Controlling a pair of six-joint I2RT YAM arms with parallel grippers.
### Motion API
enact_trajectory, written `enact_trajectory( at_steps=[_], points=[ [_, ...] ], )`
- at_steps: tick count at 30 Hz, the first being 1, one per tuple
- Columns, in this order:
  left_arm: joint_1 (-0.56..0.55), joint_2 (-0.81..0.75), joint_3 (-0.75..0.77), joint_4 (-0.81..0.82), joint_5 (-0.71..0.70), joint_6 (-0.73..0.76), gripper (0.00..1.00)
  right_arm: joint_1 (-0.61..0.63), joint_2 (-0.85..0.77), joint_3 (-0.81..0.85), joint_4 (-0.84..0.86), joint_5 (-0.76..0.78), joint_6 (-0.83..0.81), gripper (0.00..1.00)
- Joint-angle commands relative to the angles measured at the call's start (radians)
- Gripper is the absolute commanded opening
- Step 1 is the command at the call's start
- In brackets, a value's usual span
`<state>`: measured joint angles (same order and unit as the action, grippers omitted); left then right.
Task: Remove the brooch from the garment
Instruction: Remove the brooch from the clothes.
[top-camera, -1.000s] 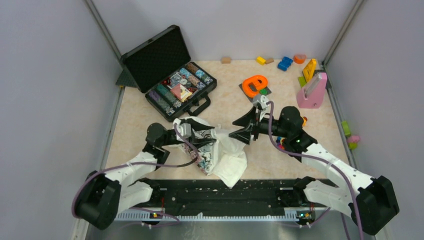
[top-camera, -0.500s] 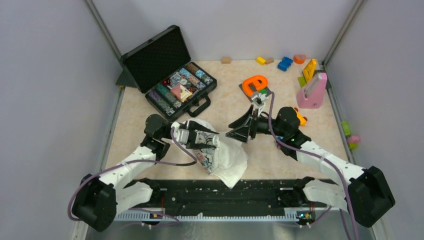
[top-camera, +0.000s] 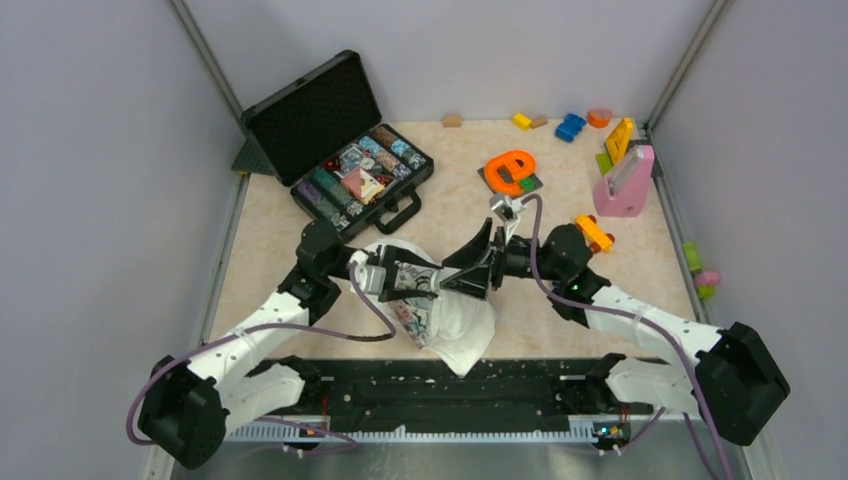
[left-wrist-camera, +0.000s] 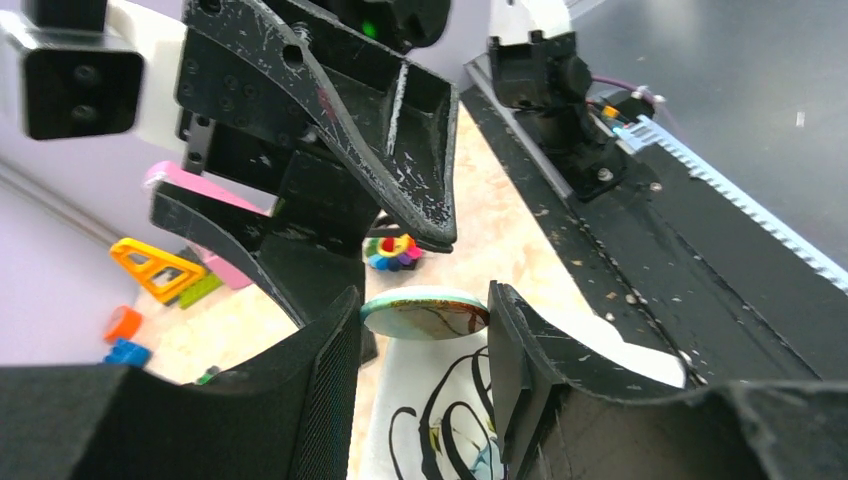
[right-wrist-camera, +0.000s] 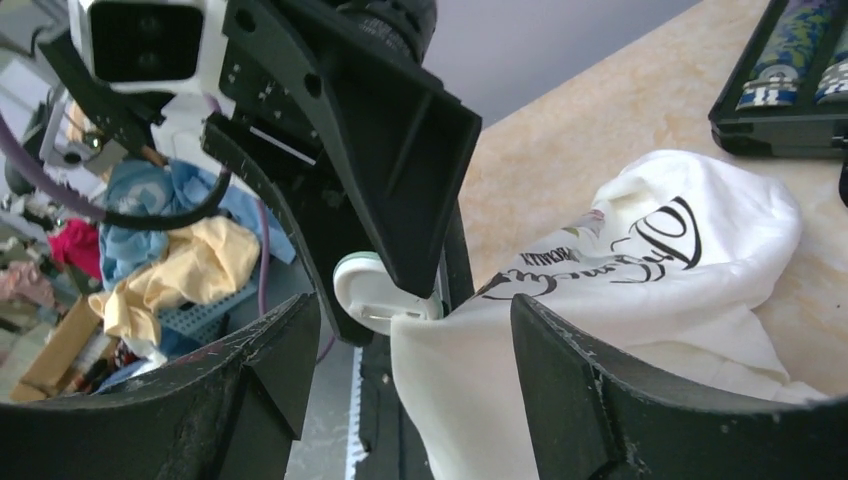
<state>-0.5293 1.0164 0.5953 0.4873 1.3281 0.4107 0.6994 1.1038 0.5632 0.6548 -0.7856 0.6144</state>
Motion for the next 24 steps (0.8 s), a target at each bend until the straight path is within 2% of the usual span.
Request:
enact_trajectory(
  at_steps=[1, 6, 11, 16, 21, 24],
  points=[
    [-0.018, -0.034, -0.012, 0.219, -0.122, -0.071, 0.32, 0.005, -0.004, -0.028, 0.152, 0.147, 0.172, 0.75],
    [-0.023, -0.055, -0.049, 0.342, -0.261, -0.119, 0.32, 0.005, -0.021, -0.081, 0.255, 0.331, 0.437, 0.77],
    [-0.028, -0.048, -0.072, 0.5, -0.301, -0.194, 0.32, 0.005, 0.018, -0.099, 0.456, 0.353, 0.647, 0.74],
    [-0.032, -0.012, -0.073, 0.656, -0.312, -0.272, 0.32, 0.026, 0.082, -0.057, 0.543, 0.321, 0.726, 0.71],
    [-0.039, 0.009, -0.057, 0.659, -0.311, -0.249, 0.32, 0.049, 0.095, -0.02, 0.512, 0.305, 0.731, 0.67],
    [-0.042, 0.011, -0.048, 0.634, -0.309, -0.231, 0.31, 0.059, 0.099, -0.013, 0.525, 0.31, 0.735, 0.58]
  ],
)
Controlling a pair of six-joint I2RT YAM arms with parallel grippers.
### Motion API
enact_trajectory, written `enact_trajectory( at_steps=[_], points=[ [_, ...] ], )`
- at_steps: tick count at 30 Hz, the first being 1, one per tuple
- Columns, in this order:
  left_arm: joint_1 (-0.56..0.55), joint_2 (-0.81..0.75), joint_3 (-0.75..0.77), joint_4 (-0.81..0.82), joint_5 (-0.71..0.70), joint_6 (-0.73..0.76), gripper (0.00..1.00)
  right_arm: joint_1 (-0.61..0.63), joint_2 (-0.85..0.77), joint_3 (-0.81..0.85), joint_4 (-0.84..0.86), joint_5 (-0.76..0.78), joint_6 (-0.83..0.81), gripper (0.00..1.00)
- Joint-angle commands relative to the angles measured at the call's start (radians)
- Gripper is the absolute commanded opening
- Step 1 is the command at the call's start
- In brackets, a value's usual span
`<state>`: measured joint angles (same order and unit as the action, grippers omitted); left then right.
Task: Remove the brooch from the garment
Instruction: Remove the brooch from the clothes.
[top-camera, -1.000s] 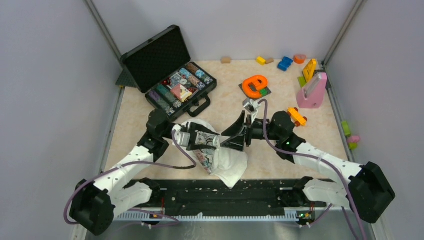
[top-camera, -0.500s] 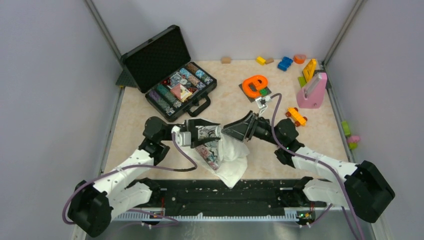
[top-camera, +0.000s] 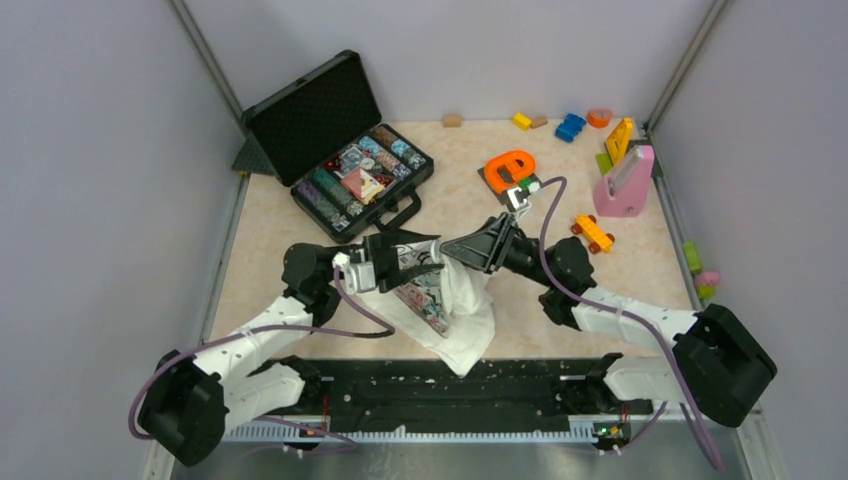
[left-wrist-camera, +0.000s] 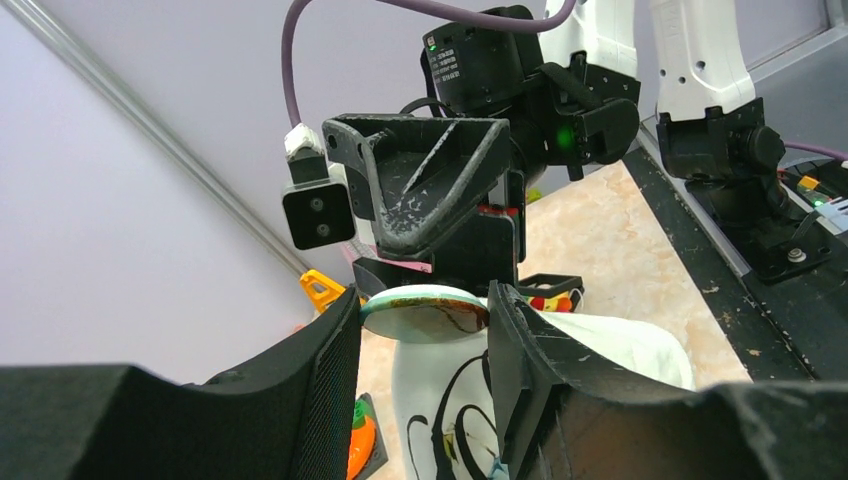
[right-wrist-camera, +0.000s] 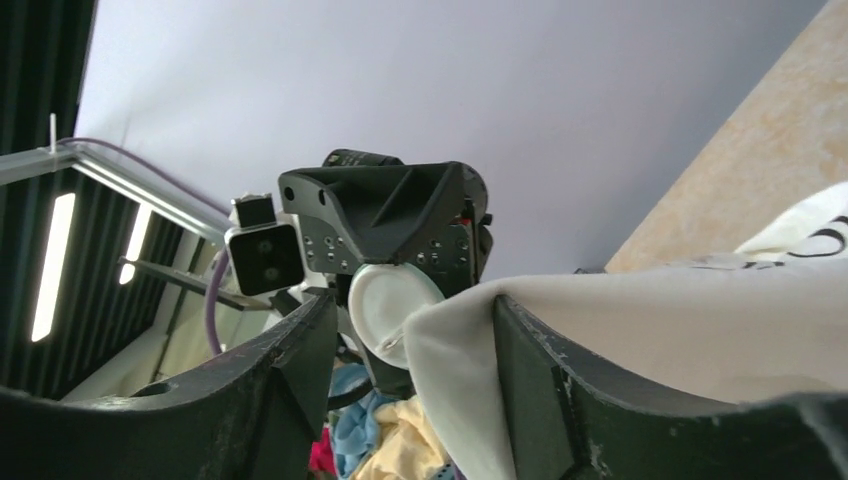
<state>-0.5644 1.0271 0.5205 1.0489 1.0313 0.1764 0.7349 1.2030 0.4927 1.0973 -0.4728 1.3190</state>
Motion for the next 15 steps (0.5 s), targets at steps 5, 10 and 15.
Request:
enact_trajectory(
  at_steps=[5, 10, 15],
  points=[
    [-0.015, -0.011, 0.03, -0.034, -0.069, 0.106, 0.32, 0.032, 0.013, 0.063, 0.128, -0.01, 0.069, 0.36],
    [-0.018, -0.026, 0.036, -0.118, -0.108, 0.114, 0.41, 0.032, -0.008, 0.057, 0.1, 0.016, 0.039, 0.16],
    [-0.027, -0.075, 0.025, -0.24, -0.145, 0.046, 0.83, 0.012, -0.086, 0.083, -0.118, 0.056, -0.119, 0.07]
  ],
)
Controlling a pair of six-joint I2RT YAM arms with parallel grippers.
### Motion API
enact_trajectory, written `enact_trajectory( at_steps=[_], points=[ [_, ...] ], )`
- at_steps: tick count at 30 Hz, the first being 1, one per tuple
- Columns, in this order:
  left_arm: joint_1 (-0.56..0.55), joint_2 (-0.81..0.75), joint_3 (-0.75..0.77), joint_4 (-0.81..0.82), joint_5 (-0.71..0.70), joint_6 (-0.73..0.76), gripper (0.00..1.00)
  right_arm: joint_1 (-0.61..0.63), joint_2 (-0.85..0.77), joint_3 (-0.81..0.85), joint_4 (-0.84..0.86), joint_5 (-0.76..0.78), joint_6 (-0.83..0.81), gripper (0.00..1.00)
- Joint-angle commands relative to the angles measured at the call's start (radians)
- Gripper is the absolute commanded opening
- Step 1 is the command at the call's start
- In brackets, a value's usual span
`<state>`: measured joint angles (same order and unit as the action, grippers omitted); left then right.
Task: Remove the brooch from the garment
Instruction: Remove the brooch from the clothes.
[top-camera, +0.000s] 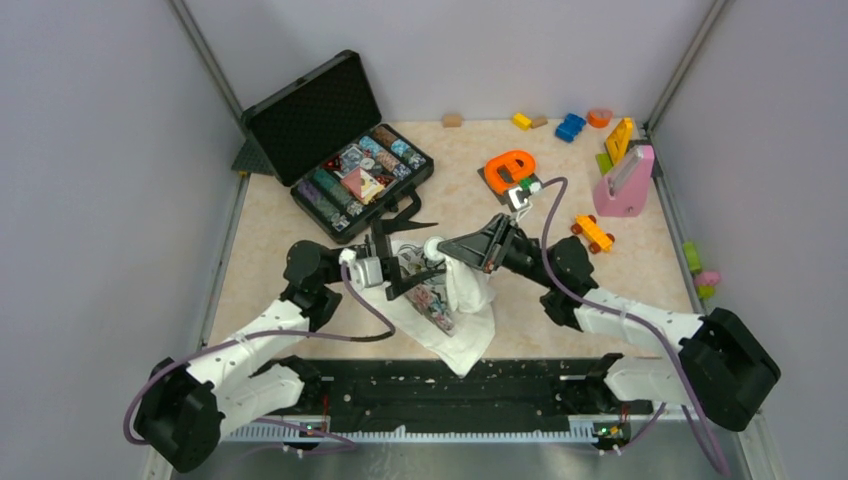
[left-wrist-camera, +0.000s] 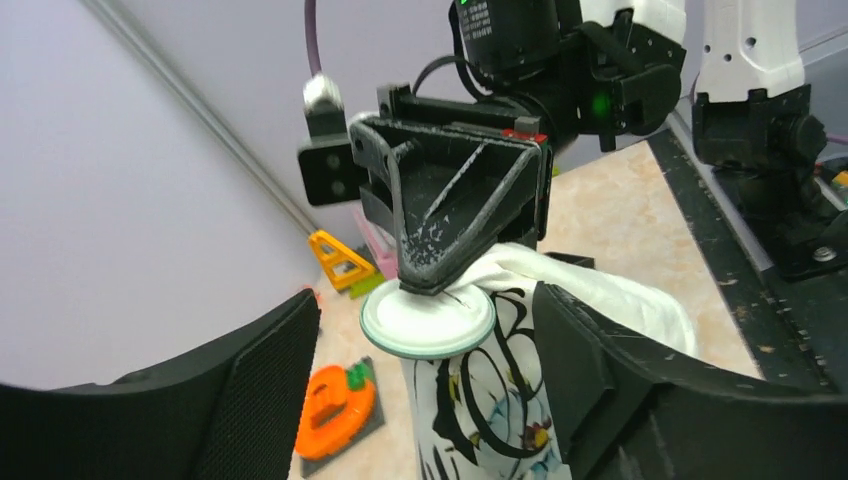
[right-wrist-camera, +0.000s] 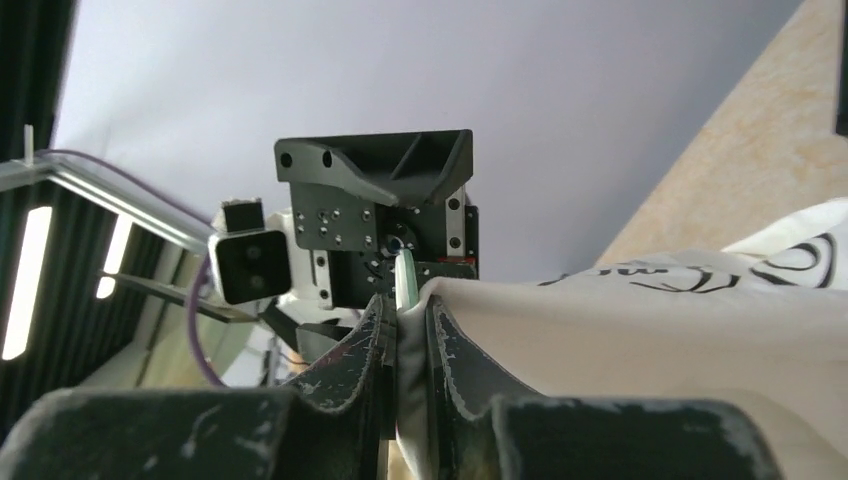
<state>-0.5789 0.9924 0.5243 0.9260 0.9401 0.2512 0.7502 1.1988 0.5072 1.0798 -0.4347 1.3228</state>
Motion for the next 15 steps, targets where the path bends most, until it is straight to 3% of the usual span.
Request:
enact_trajectory(
  at_steps=[1, 5, 8, 10, 11, 12, 13, 14, 15],
  points=[
    [-0.016, -0.058, 0.014, -0.146, -0.083, -0.043, 0.84, -0.013, -0.103, 0.075, -0.148, 0.027, -0.169, 0.07],
    [-0.017, -0.16, -0.049, -0.159, -0.188, -0.253, 0.86, -0.034, -0.175, 0.131, -0.411, 0.087, -0.403, 0.04],
    [-0.017, -0.219, -0.081, -0.148, -0.332, -0.514, 0.89, -0.037, -0.199, 0.168, -0.518, 0.08, -0.575, 0.03],
    [-0.015, -0.249, -0.047, -0.292, -0.523, -0.78, 0.89, -0.037, -0.198, 0.192, -0.559, 0.027, -0.68, 0.02],
    [-0.014, -0.25, -0.004, -0.42, -0.567, -0.844, 0.89, -0.037, -0.195, 0.201, -0.582, -0.003, -0.726, 0.02],
    [-0.01, -0.233, 0.041, -0.511, -0.543, -0.872, 0.84, -0.036, -0.19, 0.213, -0.605, -0.028, -0.77, 0.02],
    [-0.006, -0.21, 0.084, -0.569, -0.499, -0.9, 0.72, -0.037, -0.186, 0.226, -0.629, -0.062, -0.824, 0.01],
    [-0.003, -0.172, 0.109, -0.592, -0.452, -0.942, 0.6, -0.037, -0.181, 0.238, -0.653, -0.112, -0.866, 0.01],
    [-0.004, -0.143, 0.121, -0.572, -0.406, -0.988, 0.54, -0.037, -0.175, 0.247, -0.672, -0.149, -0.897, 0.01]
  ],
)
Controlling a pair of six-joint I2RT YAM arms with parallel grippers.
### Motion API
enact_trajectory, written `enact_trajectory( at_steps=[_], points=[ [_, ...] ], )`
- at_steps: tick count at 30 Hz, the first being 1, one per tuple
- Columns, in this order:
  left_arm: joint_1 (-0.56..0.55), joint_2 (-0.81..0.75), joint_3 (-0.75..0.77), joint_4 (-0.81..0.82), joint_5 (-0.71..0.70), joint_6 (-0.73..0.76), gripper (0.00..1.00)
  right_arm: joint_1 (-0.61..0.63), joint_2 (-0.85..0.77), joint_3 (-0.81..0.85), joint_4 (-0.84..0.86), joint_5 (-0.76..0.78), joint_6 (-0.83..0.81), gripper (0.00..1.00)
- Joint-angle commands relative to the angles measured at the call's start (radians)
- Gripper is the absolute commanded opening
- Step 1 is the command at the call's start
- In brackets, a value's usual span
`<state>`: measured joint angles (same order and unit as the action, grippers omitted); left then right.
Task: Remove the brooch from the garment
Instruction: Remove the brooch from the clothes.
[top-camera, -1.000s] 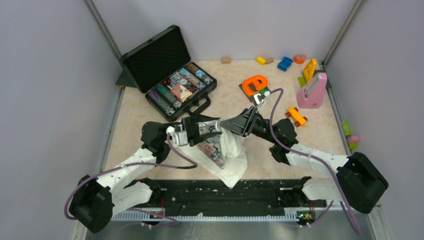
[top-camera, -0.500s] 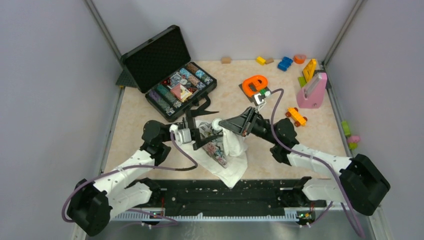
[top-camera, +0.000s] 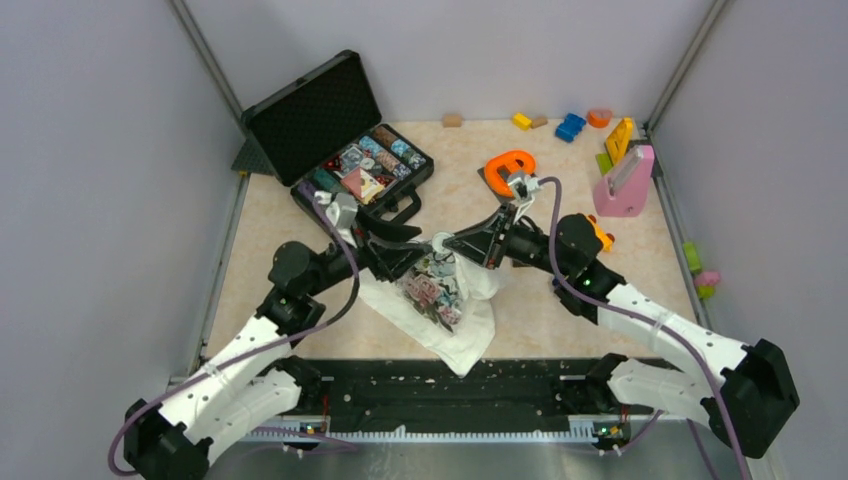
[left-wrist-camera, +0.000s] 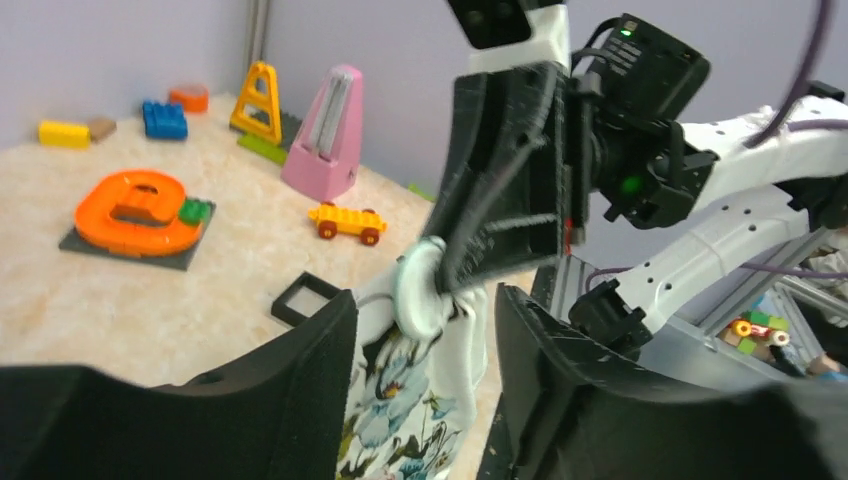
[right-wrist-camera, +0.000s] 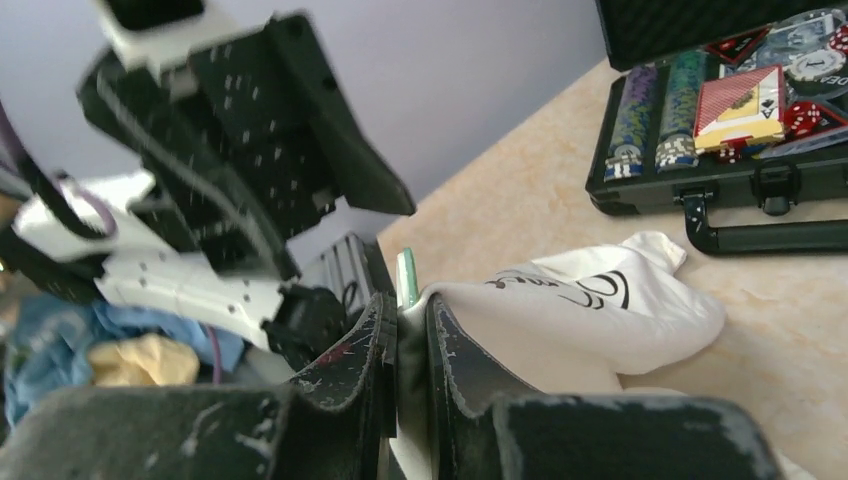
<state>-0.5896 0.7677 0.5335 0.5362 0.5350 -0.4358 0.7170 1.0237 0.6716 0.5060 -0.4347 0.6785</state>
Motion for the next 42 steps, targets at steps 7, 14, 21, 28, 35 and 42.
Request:
enact_trajectory(
  at_steps=[7, 14, 21, 28, 35, 42],
  points=[
    [0.009, 0.147, 0.117, -0.051, 0.129, -0.418, 0.47, -0.004, 0.039, 0.11, -0.079, -0.259, -0.218, 0.01],
    [0.01, 0.076, 0.105, -0.152, 0.127, -0.356, 0.39, -0.004, 0.051, 0.098, -0.031, -0.249, -0.149, 0.0],
    [0.011, 0.036, 0.095, -0.217, 0.119, -0.305, 0.43, -0.004, 0.061, 0.094, -0.014, -0.242, -0.113, 0.0],
    [0.01, 0.09, 0.113, -0.221, 0.176, -0.301, 0.26, -0.004, 0.062, 0.097, 0.002, -0.253, -0.09, 0.0],
    [0.01, 0.126, 0.123, -0.207, 0.228, -0.284, 0.05, -0.003, 0.064, 0.096, 0.003, -0.251, -0.087, 0.0],
    [0.008, 0.131, 0.249, -0.531, 0.148, -0.097, 0.0, -0.004, 0.051, 0.082, -0.087, -0.194, -0.202, 0.47]
  ],
)
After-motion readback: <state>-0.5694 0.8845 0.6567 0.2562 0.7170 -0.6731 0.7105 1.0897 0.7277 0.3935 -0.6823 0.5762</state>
